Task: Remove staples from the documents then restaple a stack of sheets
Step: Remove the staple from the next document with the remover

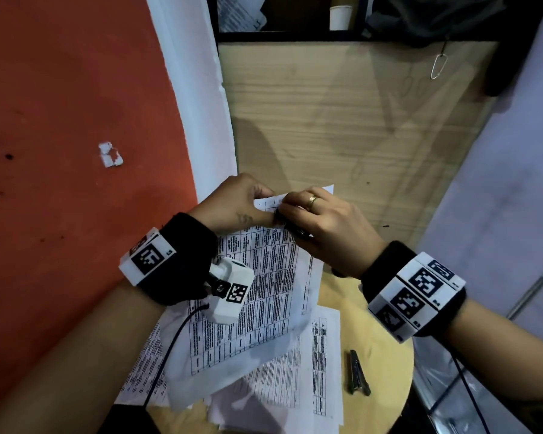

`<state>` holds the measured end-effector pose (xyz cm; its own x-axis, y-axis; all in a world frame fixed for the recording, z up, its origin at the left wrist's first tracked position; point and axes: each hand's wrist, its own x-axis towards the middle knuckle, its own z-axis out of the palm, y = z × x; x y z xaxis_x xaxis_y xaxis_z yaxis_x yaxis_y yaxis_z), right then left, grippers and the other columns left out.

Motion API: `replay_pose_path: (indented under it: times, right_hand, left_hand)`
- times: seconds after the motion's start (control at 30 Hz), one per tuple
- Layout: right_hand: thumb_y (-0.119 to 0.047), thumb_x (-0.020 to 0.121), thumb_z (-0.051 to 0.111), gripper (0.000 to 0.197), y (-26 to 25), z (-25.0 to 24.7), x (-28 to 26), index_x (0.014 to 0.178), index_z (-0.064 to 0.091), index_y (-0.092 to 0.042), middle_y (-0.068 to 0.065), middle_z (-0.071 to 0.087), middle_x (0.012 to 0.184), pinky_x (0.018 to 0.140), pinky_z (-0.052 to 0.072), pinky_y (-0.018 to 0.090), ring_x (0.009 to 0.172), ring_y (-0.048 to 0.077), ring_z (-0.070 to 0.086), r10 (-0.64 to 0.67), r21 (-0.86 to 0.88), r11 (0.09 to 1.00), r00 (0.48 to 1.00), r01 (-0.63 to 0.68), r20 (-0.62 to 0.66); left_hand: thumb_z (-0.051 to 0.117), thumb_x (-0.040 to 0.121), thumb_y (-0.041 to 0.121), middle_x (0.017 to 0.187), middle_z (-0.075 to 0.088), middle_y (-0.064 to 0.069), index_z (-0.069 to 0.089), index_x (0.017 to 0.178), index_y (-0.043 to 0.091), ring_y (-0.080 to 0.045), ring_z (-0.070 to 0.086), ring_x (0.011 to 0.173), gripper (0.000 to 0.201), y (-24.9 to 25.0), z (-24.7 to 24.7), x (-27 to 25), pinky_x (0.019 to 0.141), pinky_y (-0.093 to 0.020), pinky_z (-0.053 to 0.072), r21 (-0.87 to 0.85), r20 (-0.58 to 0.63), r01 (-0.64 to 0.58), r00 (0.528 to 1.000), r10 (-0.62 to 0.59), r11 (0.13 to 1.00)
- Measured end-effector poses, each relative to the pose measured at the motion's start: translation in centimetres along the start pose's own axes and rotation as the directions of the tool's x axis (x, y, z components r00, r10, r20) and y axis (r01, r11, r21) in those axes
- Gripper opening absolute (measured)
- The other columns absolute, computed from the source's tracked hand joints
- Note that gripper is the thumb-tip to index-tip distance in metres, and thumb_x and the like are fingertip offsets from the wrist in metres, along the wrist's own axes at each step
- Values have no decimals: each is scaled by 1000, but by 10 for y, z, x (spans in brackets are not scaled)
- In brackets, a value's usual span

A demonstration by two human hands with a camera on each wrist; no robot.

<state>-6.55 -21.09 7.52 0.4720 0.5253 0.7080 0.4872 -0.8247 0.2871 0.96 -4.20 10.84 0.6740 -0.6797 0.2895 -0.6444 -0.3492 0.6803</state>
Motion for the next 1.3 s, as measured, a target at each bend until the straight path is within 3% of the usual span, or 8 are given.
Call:
replay_pose_path:
  times: [0.17,0.4,0.5,0.67,0.97,1.13,1.2,1.3]
  right_hand:
    - [-6,75,67,16,5,0,0,90,69,0,13,68,90,45,51,35,76,32,64,-33,17,999,999,33,6]
    - [-11,76,67,20,2,-4,-1,92,71,-1,12,69,92,61,55,34,78,29,67,121,168,980,988,-103,-100]
    - [-10,74,72,22,3,-3,-5,95,71,-4,8,69,95,69,52,34,83,22,66,244,281,938,962,-204,-118]
    - [-8,71,77,26,0,-4,-6,95,70,0,8,68,93,77,48,14,86,8,60,396,498,820,908,-282,-138]
    - [-14,66,80,29,2,-6,-9,92,70,-5,-2,66,89,81,45,14,85,3,61,541,575,728,828,-374,-147]
    - [-43,68,74,52,4,5,-24,117,56,-37,-6,60,103,86,52,38,101,18,61,732,697,408,668,-590,137]
    - [-35,77,72,50,1,8,-26,123,52,-37,3,56,111,72,55,29,102,14,61,752,779,185,597,-600,281]
    - [-37,81,61,27,-3,7,-21,101,58,-19,6,59,98,53,49,16,77,-1,62,770,851,-155,479,-502,422]
  left_hand:
    - [79,64,18,61,49,0,71,72,4,-7,42,59,18,-4,-1,2,57,-25,31,-35,28,12,1000,-11,999]
    - [77,65,24,65,64,10,73,72,30,-3,53,63,10,-5,-2,3,63,-23,40,-136,69,-11,997,21,991]
    - [78,65,28,72,68,5,75,78,25,-7,57,69,13,-8,0,2,67,-25,42,-218,59,-22,998,35,976]
    - [76,77,15,73,70,6,75,83,11,-1,59,70,7,-7,3,2,70,-19,44,-271,-24,-44,999,39,962]
    - [72,80,13,56,65,19,70,70,24,10,55,55,15,-4,5,-1,56,-8,40,-212,-47,-35,999,26,977]
    - [73,81,25,73,74,3,75,75,27,-1,60,66,7,-10,7,1,69,-23,46,-151,-56,6,998,-14,989]
    - [71,83,27,79,74,-3,75,78,23,-8,61,68,7,-13,8,1,74,-34,51,-131,-61,29,997,-37,991]
    - [69,85,24,73,74,5,74,73,27,-7,62,67,13,-15,9,2,76,-36,51,-116,-87,43,995,-54,992]
